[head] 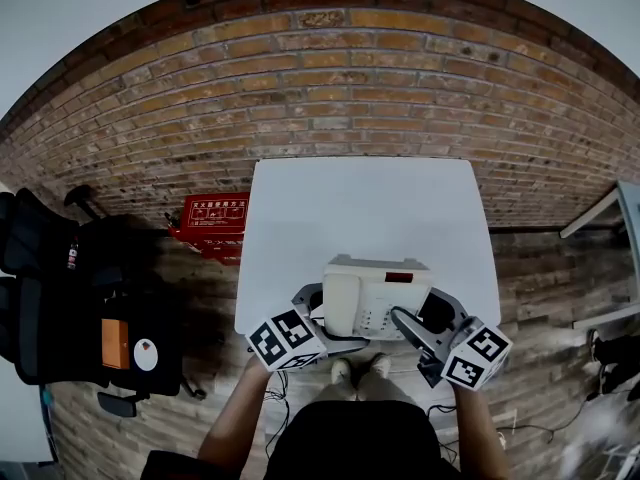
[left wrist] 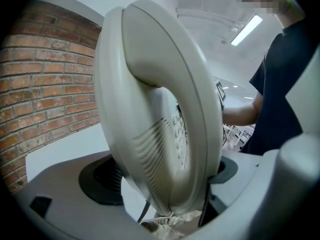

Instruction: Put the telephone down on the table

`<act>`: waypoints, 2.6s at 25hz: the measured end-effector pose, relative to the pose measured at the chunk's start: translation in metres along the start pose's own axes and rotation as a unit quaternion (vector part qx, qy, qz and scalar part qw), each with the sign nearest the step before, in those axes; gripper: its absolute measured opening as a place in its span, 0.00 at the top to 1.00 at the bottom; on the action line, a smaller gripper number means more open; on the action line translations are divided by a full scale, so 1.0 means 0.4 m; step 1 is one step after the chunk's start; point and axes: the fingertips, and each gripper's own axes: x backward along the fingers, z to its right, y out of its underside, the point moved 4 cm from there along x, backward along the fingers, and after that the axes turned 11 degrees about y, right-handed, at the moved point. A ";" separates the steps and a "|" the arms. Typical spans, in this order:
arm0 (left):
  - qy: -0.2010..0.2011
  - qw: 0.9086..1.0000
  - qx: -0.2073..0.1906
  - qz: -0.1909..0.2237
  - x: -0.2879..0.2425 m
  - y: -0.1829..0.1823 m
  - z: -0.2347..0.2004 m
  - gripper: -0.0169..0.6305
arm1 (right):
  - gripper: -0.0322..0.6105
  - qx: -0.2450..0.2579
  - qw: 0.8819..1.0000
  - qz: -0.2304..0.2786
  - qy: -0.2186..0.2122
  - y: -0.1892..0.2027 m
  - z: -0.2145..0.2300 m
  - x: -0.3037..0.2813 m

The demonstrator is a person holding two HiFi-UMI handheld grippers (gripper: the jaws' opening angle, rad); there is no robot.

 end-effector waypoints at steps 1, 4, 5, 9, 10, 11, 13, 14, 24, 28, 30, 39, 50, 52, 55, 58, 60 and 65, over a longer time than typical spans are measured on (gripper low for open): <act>0.001 1.000 0.001 -0.001 -0.004 0.000 0.001 0.25 | 0.58 -0.001 1.000 -0.001 0.000 0.002 0.003 0.003; -0.002 1.000 0.004 -0.003 -0.018 -0.001 0.002 0.25 | 0.58 -0.003 1.000 -0.004 -0.004 0.006 0.017 0.008; -0.004 1.000 0.006 -0.004 -0.023 0.000 0.001 0.25 | 0.58 -0.005 1.000 -0.006 -0.005 0.008 0.023 0.009; -0.004 1.000 0.022 -0.004 -0.046 0.017 -0.008 0.25 | 0.58 -0.011 1.000 -0.019 -0.009 0.029 0.047 0.004; -0.004 1.000 0.026 -0.005 -0.053 0.024 -0.012 0.25 | 0.58 -0.013 1.000 -0.024 -0.010 0.037 0.054 0.000; -0.003 1.000 0.030 -0.006 -0.060 0.032 -0.016 0.25 | 0.58 -0.016 0.999 -0.029 -0.011 0.046 0.061 -0.003; -0.002 0.999 0.039 -0.006 -0.077 0.047 -0.024 0.25 | 0.58 -0.020 0.999 -0.040 -0.011 0.063 0.077 -0.007; 0.000 0.999 0.043 -0.005 -0.085 0.055 -0.028 0.25 | 0.58 -0.021 0.999 -0.045 -0.012 0.071 0.085 -0.010; 0.018 0.997 0.078 -0.015 -0.144 0.142 -0.088 0.25 | 0.58 -0.048 0.996 -0.077 -0.010 0.169 0.151 -0.059; 0.019 0.995 0.092 -0.017 -0.165 0.170 -0.113 0.25 | 0.58 -0.056 0.994 -0.091 -0.010 0.202 0.178 -0.079; 0.022 0.995 0.099 -0.017 -0.178 0.185 -0.125 0.25 | 0.58 -0.059 0.993 -0.100 -0.006 0.216 0.191 -0.088; 0.044 0.991 0.122 -0.045 -0.233 0.252 -0.169 0.25 | 0.58 -0.089 0.986 -0.138 0.005 0.300 0.249 -0.113; 0.055 0.985 0.157 -0.041 -0.273 0.319 -0.209 0.25 | 0.58 -0.094 0.979 -0.181 0.020 0.359 0.289 -0.151; 0.055 0.985 0.161 -0.039 -0.277 0.325 -0.215 0.25 | 0.58 -0.095 0.978 -0.187 0.021 0.365 0.294 -0.158; 0.055 0.984 0.164 -0.040 -0.283 0.332 -0.224 0.25 | 0.58 -0.096 0.976 -0.194 0.022 0.372 0.301 -0.164; 0.056 0.983 0.168 -0.043 -0.288 0.342 -0.232 0.25 | 0.58 -0.097 0.974 -0.202 0.025 0.381 0.307 -0.170; 0.056 0.983 0.172 -0.042 -0.292 0.349 -0.237 0.25 | 0.58 -0.097 0.973 -0.206 0.027 0.385 0.311 -0.175; 0.054 0.981 0.178 -0.045 -0.299 0.364 -0.252 0.25 | 0.58 -0.095 0.971 -0.218 0.029 0.399 0.321 -0.188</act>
